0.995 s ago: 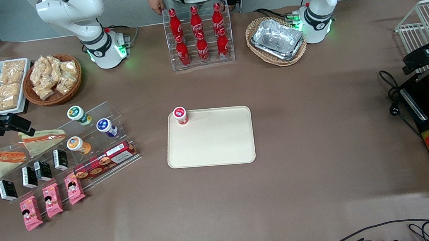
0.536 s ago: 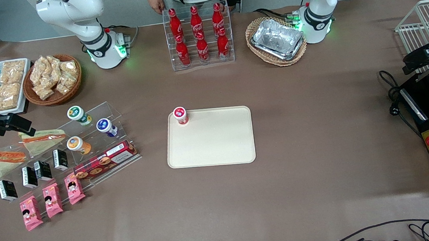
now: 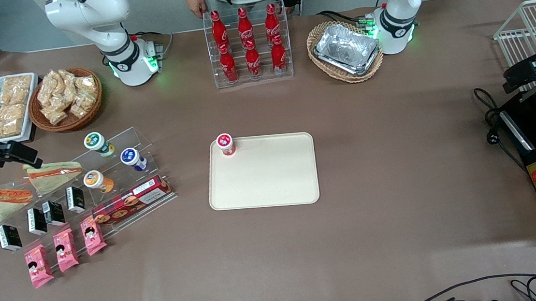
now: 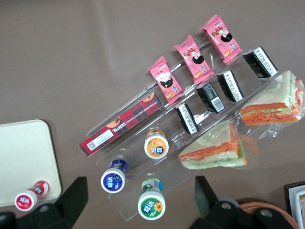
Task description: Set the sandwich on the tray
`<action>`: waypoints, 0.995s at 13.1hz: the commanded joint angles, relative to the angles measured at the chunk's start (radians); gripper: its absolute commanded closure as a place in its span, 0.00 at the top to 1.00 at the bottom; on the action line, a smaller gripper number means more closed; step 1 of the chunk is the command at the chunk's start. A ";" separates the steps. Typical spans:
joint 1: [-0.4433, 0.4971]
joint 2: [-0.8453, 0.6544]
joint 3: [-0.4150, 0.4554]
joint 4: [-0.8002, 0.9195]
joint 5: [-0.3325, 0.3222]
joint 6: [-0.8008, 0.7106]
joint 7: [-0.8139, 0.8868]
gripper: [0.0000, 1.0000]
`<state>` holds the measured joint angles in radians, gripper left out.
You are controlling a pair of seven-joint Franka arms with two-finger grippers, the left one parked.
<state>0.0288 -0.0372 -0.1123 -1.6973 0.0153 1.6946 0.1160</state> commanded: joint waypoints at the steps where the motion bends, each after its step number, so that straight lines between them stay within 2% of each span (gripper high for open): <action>1: -0.003 -0.001 0.002 0.030 -0.015 -0.024 0.077 1.00; 3: -0.006 -0.007 -0.001 0.030 -0.032 -0.039 0.100 1.00; 5: -0.006 -0.010 -0.001 0.030 -0.079 -0.041 0.145 1.00; 10: -0.013 -0.016 -0.087 0.030 -0.067 -0.041 0.157 1.00; 13: -0.036 -0.016 -0.099 0.028 -0.072 -0.042 0.227 1.00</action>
<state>0.0096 -0.0471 -0.2077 -1.6780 -0.0490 1.6729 0.2651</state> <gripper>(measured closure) 0.000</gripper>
